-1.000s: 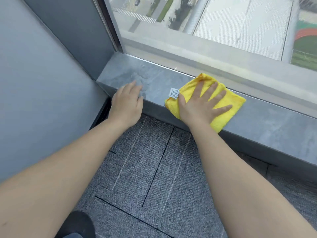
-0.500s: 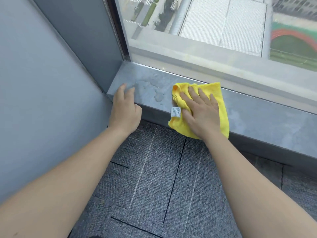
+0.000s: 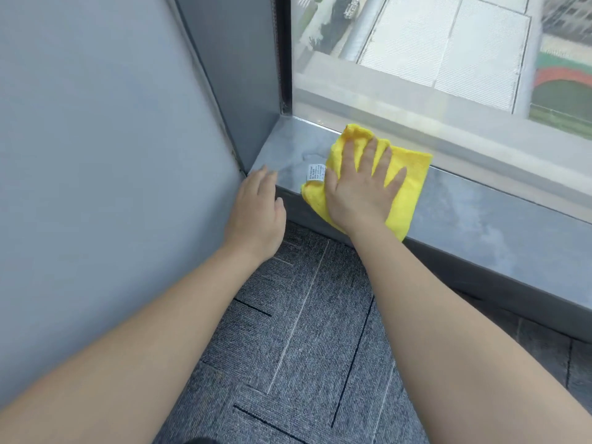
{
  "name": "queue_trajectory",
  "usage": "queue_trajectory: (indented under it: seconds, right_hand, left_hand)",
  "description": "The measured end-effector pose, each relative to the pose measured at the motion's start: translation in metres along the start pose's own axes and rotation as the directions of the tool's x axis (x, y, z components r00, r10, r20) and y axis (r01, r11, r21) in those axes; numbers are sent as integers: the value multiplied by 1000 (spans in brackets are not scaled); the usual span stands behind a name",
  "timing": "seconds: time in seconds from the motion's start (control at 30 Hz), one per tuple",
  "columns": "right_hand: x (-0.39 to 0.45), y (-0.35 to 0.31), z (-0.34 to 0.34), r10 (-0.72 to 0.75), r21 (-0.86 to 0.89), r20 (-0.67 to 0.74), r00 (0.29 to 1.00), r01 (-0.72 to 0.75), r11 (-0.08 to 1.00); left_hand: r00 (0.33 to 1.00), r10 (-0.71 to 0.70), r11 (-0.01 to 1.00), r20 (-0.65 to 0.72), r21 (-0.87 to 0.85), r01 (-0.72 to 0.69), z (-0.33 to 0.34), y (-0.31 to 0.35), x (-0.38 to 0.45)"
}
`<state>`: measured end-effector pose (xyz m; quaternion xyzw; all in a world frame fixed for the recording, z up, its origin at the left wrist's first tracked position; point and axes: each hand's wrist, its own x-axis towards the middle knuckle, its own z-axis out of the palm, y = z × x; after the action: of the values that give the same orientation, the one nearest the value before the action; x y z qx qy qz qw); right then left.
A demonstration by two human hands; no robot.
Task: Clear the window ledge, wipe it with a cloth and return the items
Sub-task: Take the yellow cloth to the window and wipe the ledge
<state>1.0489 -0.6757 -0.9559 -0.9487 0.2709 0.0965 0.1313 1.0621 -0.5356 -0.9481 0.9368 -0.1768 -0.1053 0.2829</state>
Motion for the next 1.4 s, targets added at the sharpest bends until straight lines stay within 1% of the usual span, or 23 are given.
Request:
queue_trajectory:
  seconds: [0.07, 0.13, 0.2, 0.23, 0.3, 0.37, 0.43, 0.5, 0.6, 0.67, 0.77, 0.87, 0.97, 1.1, 1.2, 1.3, 1.4]
  right_hand:
    - [-3, 0, 1, -169, -36, 4, 986, 169, 985]
    - [-8, 5, -2, -351, -66, 33, 936, 352, 934]
    - [-14, 15, -6, -474, -62, 79, 877, 479, 876]
    - [-17, 21, -8, -500, -62, 100, 860, 507, 860]
    - [-22, 30, -9, -477, -97, 122, 871, 489, 867]
    - [-23, 28, -6, -388, -136, 110, 915, 401, 906]
    - [-19, 16, -2, -285, -120, 80, 955, 293, 949]
    - [-13, -2, 2, -194, -78, 67, 979, 199, 977]
    - [0, -25, 5, -137, -46, 63, 989, 140, 989]
    - [7, -36, 6, -156, -35, 51, 987, 158, 987]
    - [17, -46, 5, -230, -54, 46, 972, 232, 971]
    - [25, -52, 5, -342, -91, 56, 938, 346, 934]
    - [26, -53, 4, -419, -120, 83, 904, 427, 896]
    - [13, -43, 4, -545, -125, 119, 830, 557, 821]
    - [1, -29, 4, -614, -119, 147, 775, 631, 767]
    - [-10, -8, 3, -608, -134, 149, 780, 626, 769]
    - [-19, 21, -2, -548, -168, 139, 825, 565, 808]
  left_hand:
    - [1000, -17, 999, -10, -31, 17, -4, 1, -2]
    - [999, -34, 998, -26, -59, 32, -7, 4, -3]
    - [999, -28, 997, -39, -76, 25, -10, 6, -5]
    - [999, -23, 997, -46, -80, 20, -10, 6, -6]
    - [999, -27, 997, -47, -80, 23, -10, 6, -7]
    - [998, -55, 995, -41, -83, 52, -7, 4, -8]
    - [996, -84, 992, -42, -99, 80, -5, 0, -10]
    - [994, -100, 988, -45, -120, 94, -6, -4, -12]
    - [992, -103, 984, -67, -153, 92, -9, -9, -12]
    - [990, -108, 979, -88, -181, 91, -12, -10, -10]
    - [988, -106, 972, -111, -222, 80, -15, -7, -9]
    - [988, -86, 971, -128, -231, 55, -17, -6, -11]
    - [989, -64, 974, -131, -226, 33, -20, -4, -12]
    - [988, -45, 973, -145, -229, 11, -25, 1, -14]
    - [993, -11, 976, -120, -217, -16, -25, 3, -15]
    - [992, 30, 983, -119, -178, -52, -23, 6, -17]
    - [994, 5, 985, -110, -169, -23, -15, 8, -18]
